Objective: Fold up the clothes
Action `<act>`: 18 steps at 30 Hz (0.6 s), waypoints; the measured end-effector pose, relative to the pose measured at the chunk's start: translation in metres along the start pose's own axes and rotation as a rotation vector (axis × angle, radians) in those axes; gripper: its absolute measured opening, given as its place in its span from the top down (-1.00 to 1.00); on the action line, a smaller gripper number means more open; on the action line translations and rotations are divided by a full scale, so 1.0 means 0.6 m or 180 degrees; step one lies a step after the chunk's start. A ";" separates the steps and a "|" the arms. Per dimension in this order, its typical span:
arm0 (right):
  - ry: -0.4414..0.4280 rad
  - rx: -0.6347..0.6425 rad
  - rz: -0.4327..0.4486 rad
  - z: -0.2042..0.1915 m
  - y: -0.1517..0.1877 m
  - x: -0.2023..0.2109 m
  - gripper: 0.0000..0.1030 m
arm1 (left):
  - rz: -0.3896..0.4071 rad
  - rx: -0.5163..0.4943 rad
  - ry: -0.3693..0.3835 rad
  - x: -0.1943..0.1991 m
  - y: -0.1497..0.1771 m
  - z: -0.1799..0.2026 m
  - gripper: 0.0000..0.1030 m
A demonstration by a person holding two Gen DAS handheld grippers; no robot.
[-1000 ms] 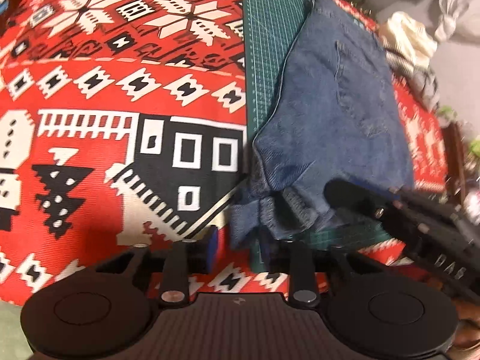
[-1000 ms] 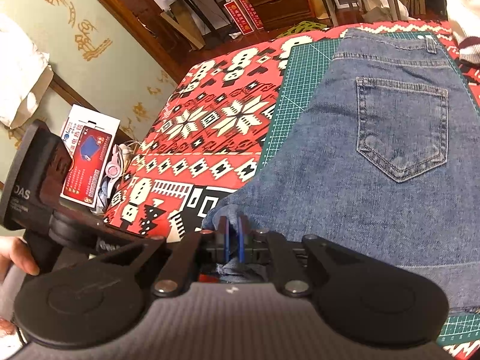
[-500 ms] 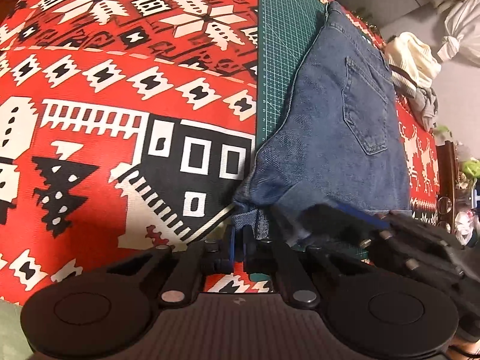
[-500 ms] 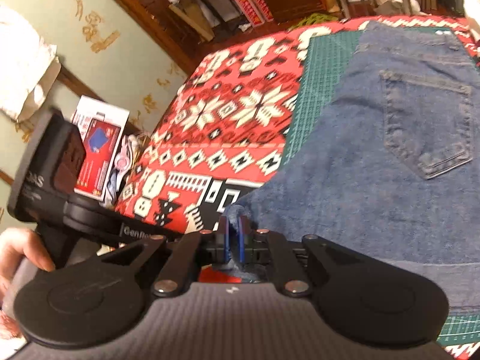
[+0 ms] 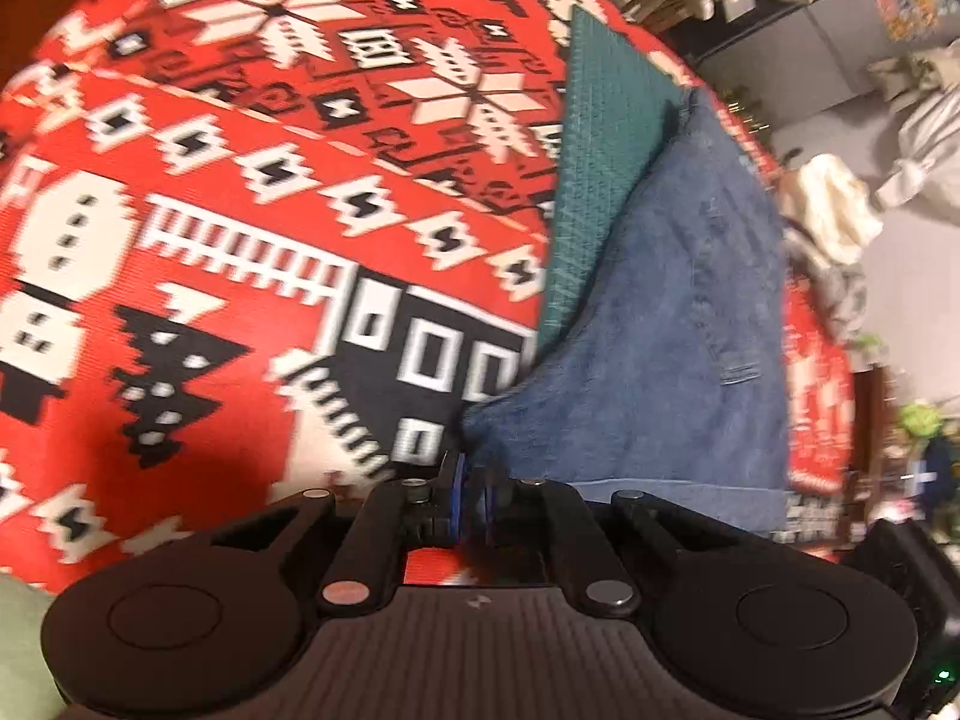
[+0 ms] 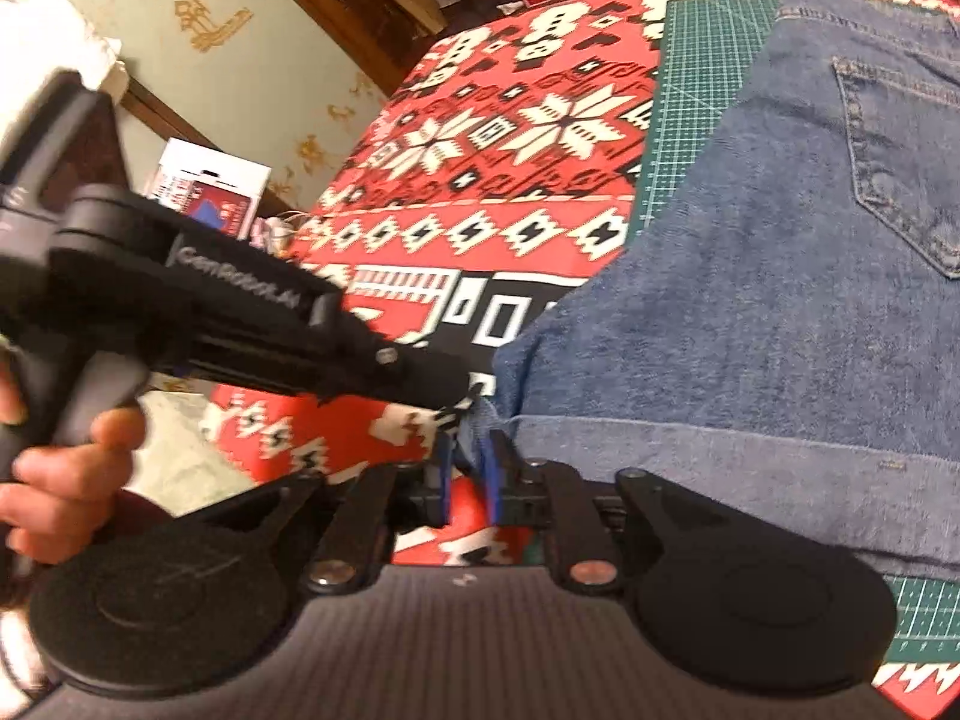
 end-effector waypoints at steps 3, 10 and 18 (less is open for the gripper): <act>-0.0058 -0.0016 0.0071 0.007 -0.009 0.033 0.67 | 0.0000 -0.0013 0.0111 0.001 0.000 0.003 0.77; 0.0462 -0.0203 0.0335 0.118 -0.031 0.156 0.67 | -0.0066 -0.0190 0.0100 -0.015 0.001 0.024 0.71; 0.1356 -0.0675 0.0140 0.301 -0.014 0.242 0.51 | -0.0205 -0.0320 -0.0175 -0.039 -0.001 0.032 0.70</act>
Point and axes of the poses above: each gripper's, at about its wrist camera, not at the fingertips, and x roughly against the way its jaws point, z to its right, y to its underside, the point moved 2 cm from there along -x, roughly the way its jaws point, and after that the axes turned 8 degrees about y, right-handed, at the moved point
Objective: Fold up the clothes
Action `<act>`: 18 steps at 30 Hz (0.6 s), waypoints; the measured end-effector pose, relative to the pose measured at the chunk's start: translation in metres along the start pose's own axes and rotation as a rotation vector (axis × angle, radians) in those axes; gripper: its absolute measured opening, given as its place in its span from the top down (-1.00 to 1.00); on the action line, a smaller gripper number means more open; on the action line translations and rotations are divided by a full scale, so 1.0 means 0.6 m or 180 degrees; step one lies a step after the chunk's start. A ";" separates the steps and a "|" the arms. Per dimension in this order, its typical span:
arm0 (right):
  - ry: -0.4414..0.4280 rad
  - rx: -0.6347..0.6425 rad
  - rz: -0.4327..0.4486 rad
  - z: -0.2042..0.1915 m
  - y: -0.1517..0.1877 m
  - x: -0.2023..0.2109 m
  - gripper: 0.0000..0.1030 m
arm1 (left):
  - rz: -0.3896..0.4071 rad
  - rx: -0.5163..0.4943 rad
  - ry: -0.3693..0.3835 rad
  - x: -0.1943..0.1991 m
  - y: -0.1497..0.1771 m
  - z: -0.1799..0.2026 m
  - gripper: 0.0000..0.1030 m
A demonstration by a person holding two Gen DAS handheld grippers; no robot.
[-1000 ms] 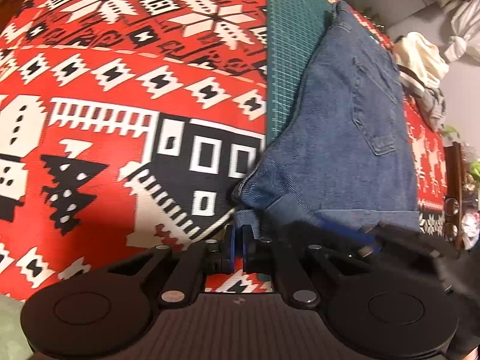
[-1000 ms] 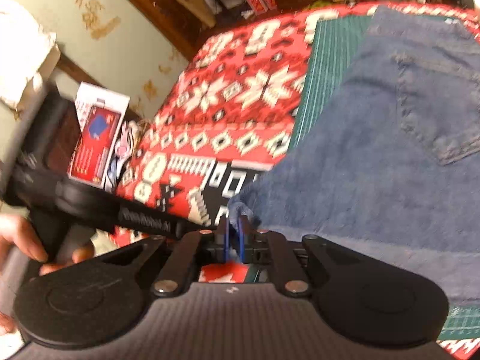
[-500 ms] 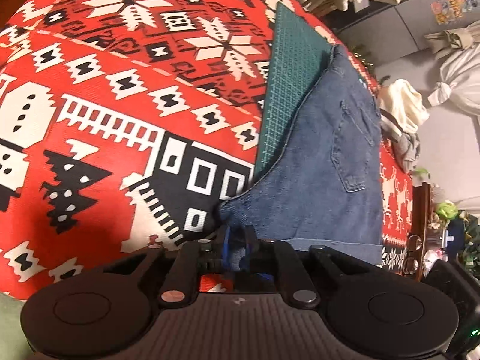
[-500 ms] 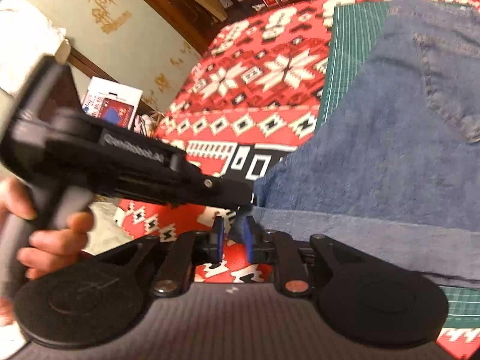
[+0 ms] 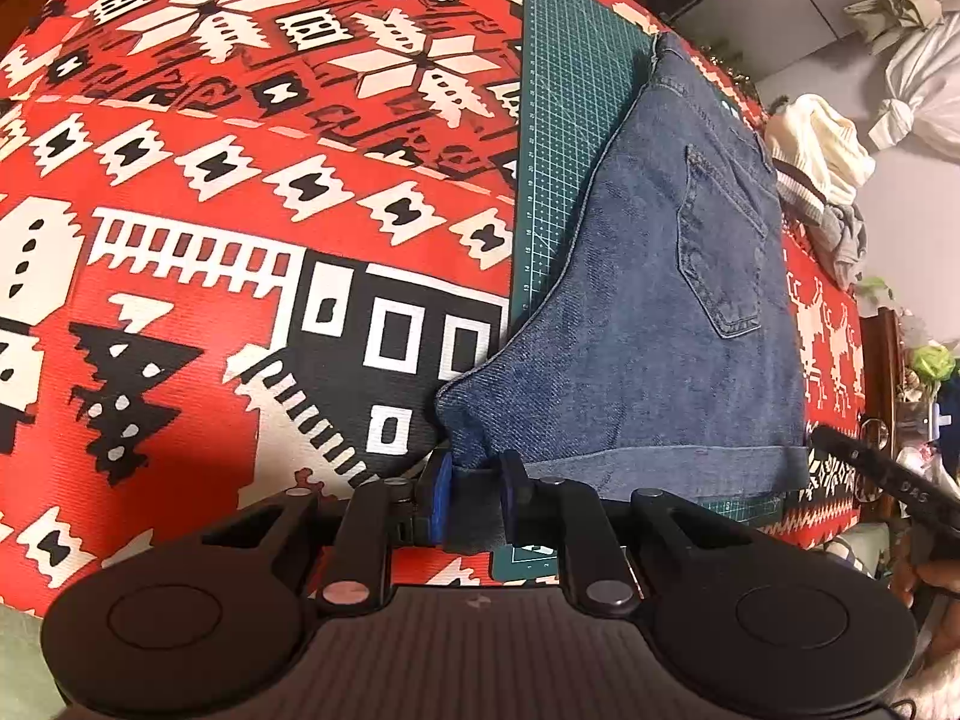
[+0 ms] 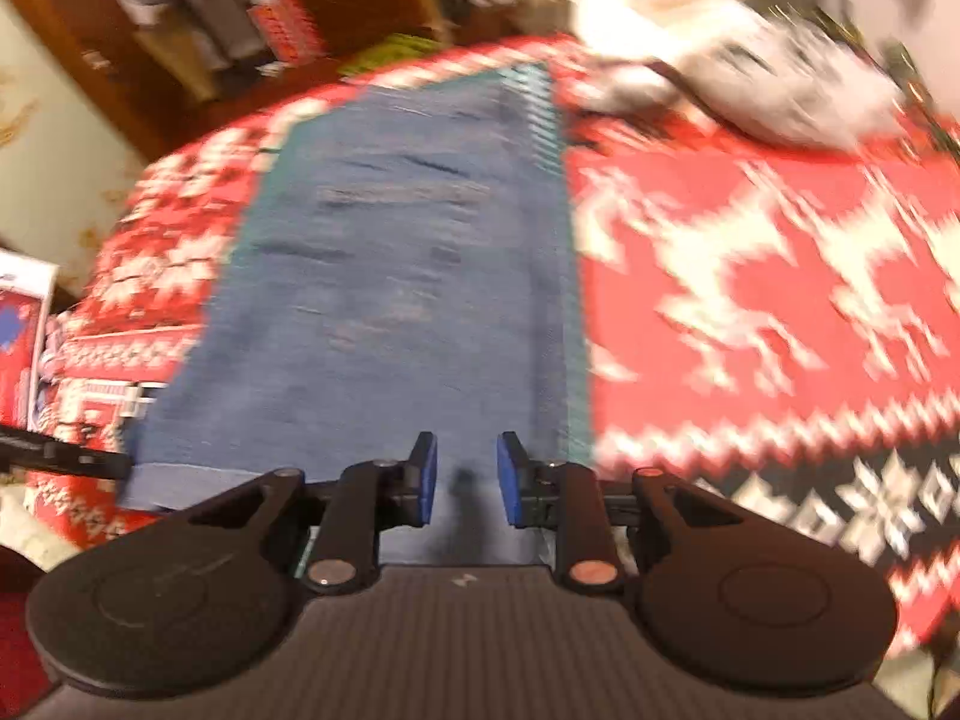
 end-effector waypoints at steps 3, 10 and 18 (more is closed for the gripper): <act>-0.0062 -0.0189 -0.0108 0.030 0.007 -0.016 0.51 | -0.0033 -0.0011 -0.0040 -0.006 0.000 -0.003 0.69; -0.0013 -0.0229 -0.0295 0.038 0.012 -0.038 0.89 | -0.0032 -0.0051 -0.0045 -0.006 0.002 -0.001 0.82; 0.0036 -0.0215 -0.0396 0.042 0.023 -0.034 0.89 | -0.0022 -0.0144 -0.0240 -0.009 -0.005 -0.002 0.89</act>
Point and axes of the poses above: each gripper's, at about its wrist camera, not at the fingertips, and x roughly against the way its jaws point, z to its right, y to its underside, the point moved 2 cm from there along -x, roughly the way its jaws point, and after that the axes turned 8 degrees about y, right-handed, at the moved point
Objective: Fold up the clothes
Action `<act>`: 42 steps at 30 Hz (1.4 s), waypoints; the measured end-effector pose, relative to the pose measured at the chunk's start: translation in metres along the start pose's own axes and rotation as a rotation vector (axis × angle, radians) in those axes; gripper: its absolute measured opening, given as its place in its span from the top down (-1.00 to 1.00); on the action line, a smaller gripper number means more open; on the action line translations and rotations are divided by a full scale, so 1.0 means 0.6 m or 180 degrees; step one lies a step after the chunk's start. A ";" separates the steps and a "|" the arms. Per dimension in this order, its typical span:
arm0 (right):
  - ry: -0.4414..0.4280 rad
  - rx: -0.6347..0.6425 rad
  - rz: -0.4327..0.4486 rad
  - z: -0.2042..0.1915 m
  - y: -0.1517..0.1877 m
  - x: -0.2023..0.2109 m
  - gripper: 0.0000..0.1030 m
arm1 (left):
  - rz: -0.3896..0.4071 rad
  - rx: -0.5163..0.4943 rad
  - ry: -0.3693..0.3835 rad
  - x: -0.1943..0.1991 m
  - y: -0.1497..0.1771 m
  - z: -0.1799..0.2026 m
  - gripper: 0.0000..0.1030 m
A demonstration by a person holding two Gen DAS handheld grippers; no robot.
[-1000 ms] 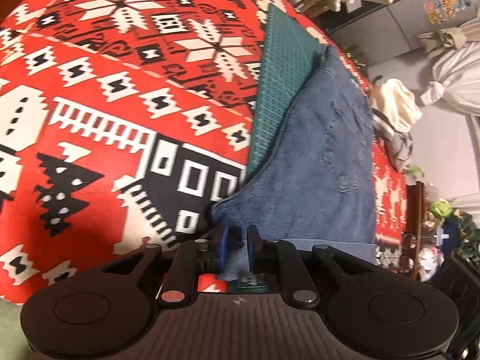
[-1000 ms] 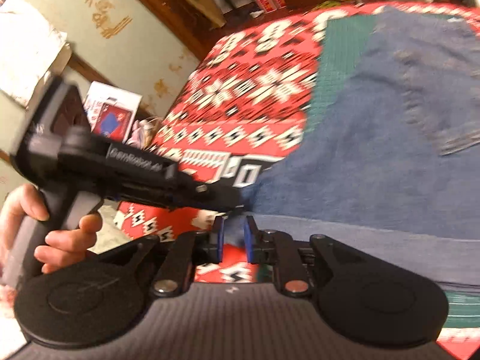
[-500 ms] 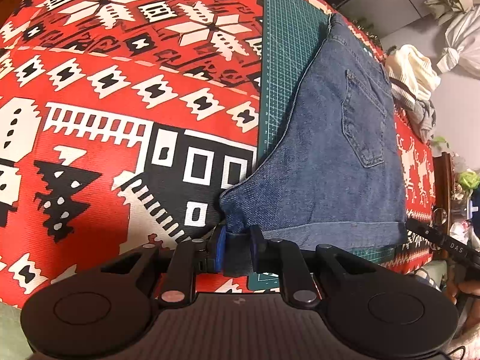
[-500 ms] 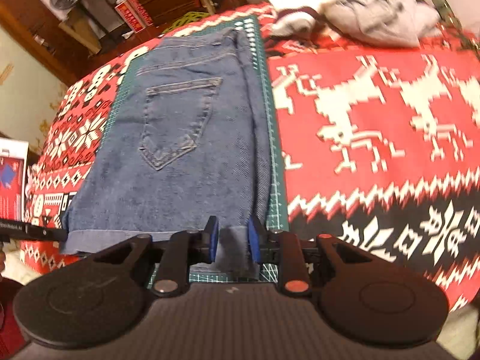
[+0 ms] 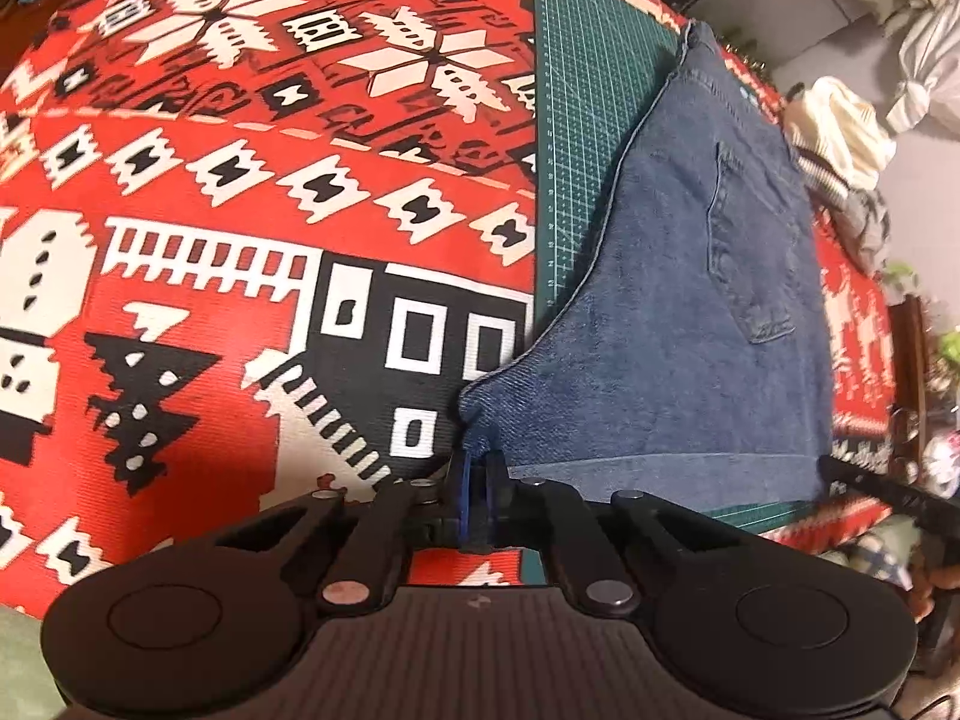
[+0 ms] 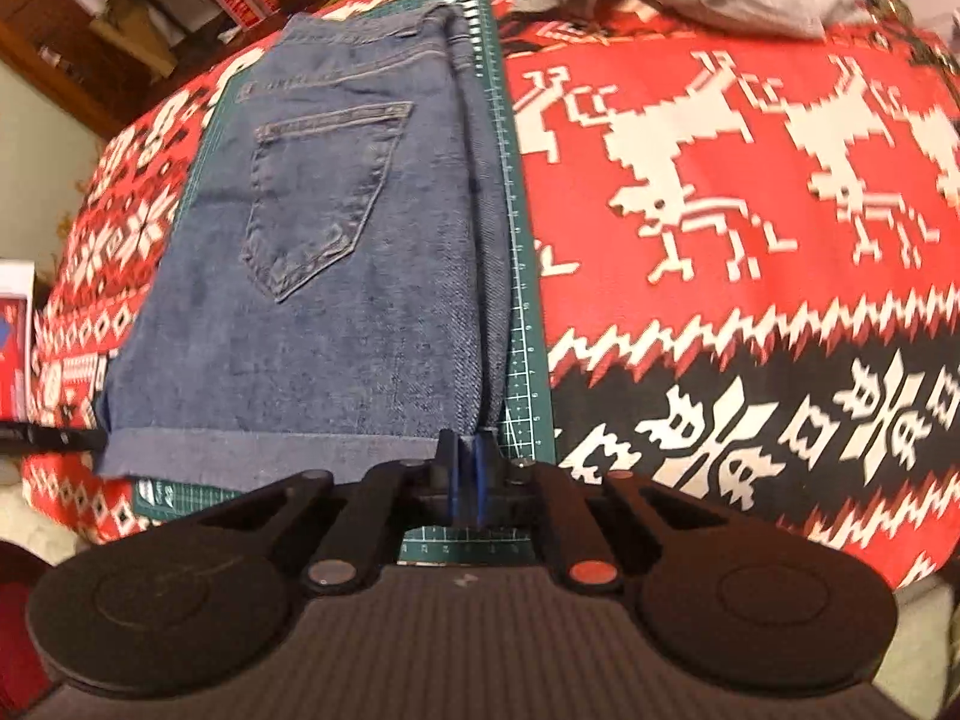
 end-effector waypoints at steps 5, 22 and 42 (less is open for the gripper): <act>-0.0028 -0.0162 0.0048 0.020 0.006 0.016 0.83 | 0.0094 0.0060 -0.0078 0.015 -0.002 -0.008 0.69; -0.1073 0.0056 0.0296 -0.163 0.035 -0.016 0.83 | -0.0090 -0.0330 0.1061 -0.029 -0.007 0.106 0.75; -0.0605 -0.0441 -0.0069 -0.017 0.028 -0.035 1.00 | -0.0437 -0.0242 0.0709 -0.063 0.001 0.073 0.94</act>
Point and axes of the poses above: each gripper's, at about its wrist camera, not at the fingertips, and x roughly against the way its jaws point, z to its right, y to its underside, the point moved 2 cm from there along -x, roughly the way its jaws point, and after that the axes turned 8 degrees about y, right-handed, at the moved point
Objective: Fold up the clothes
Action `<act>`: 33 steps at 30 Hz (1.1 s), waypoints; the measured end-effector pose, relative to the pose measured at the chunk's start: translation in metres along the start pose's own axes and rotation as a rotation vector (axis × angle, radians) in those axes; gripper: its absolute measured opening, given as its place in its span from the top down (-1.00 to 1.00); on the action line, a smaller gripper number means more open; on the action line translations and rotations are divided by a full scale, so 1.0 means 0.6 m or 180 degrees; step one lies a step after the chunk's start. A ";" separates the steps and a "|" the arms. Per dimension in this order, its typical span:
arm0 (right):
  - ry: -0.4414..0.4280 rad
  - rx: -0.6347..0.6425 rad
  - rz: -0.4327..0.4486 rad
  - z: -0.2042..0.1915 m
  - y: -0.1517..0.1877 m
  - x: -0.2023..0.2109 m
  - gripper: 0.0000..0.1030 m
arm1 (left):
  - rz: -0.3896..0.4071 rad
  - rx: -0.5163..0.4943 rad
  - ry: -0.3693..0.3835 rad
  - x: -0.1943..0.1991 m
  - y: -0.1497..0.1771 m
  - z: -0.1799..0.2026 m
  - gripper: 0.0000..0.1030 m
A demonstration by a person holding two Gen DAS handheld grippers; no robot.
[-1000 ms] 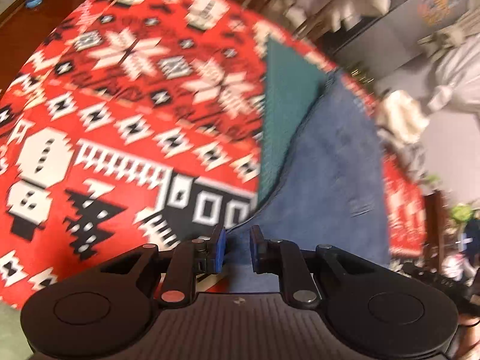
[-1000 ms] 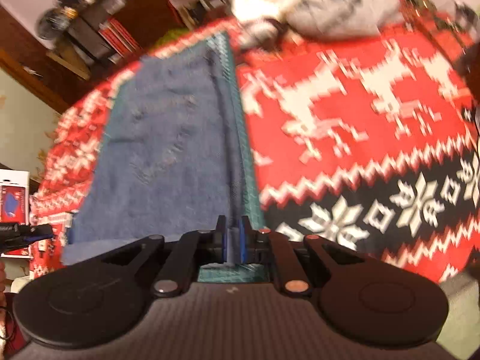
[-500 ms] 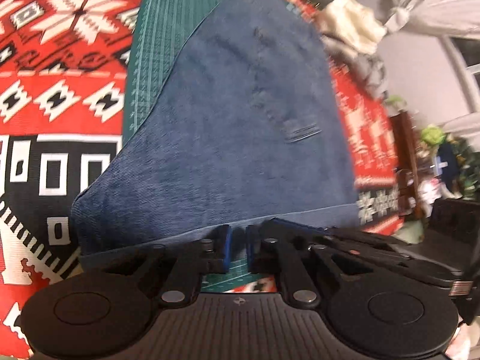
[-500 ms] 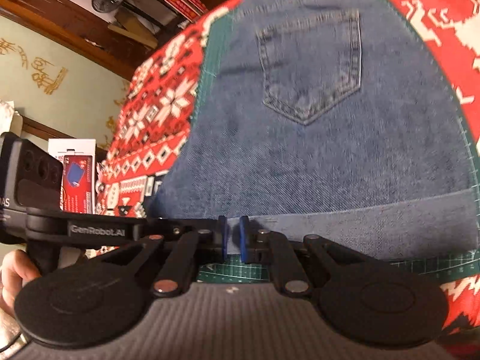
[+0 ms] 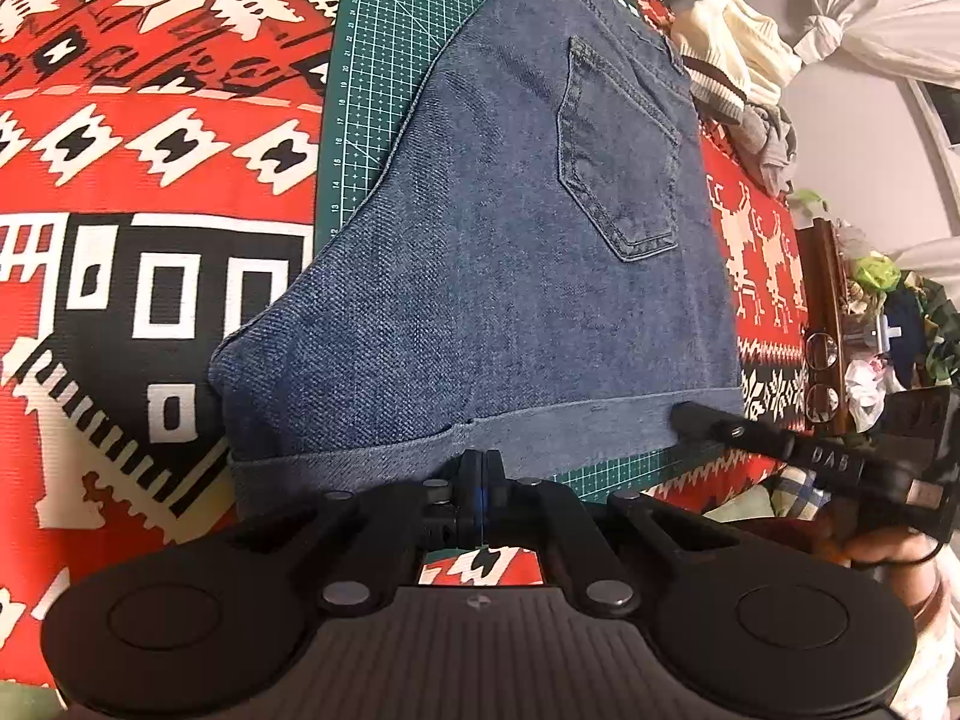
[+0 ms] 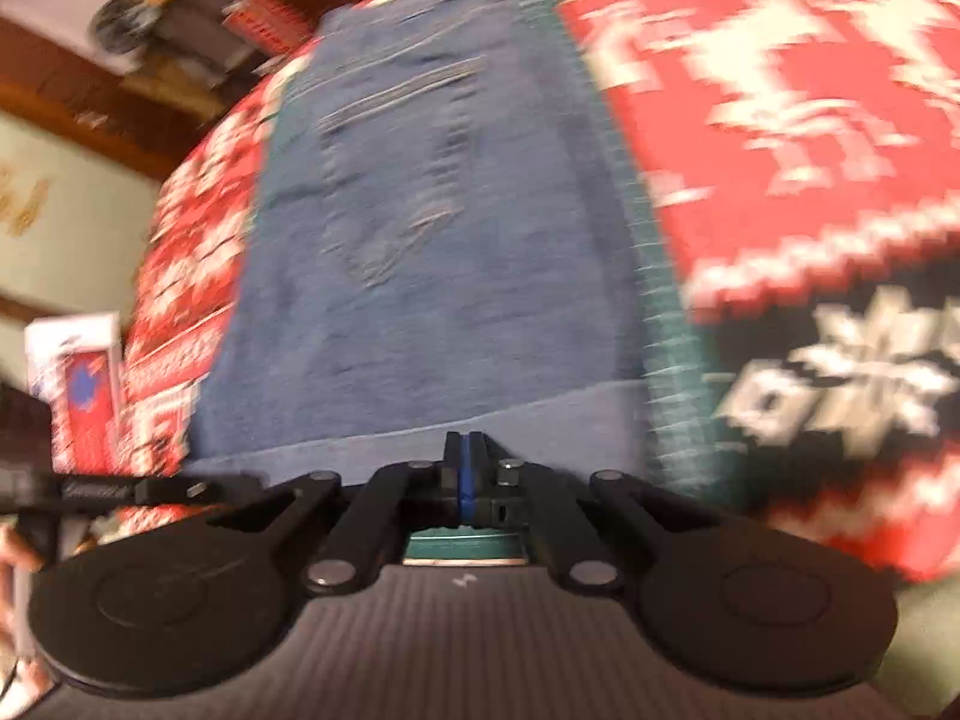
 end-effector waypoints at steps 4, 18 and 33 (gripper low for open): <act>0.0086 -0.0183 -0.0020 0.027 -0.006 0.010 1.00 | -0.0005 0.0053 0.0007 0.004 0.001 -0.007 0.94; 0.0149 0.0057 0.0489 0.031 -0.010 0.106 0.85 | 0.0251 -0.0021 0.0195 0.035 0.001 0.009 0.89; -0.0568 0.0008 0.0416 -0.050 -0.049 -0.054 0.85 | 0.0741 0.0064 0.0110 0.003 -0.070 0.009 0.89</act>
Point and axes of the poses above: each gripper's, at about its wrist camera, not at the fingertips, and x roughly against the way its jaws point, z to its right, y to its underside, the point moved 2 cm from there along -x, roughly the way its jaws point, and after that the axes turned 8 degrees about y, right-handed, at the moved point
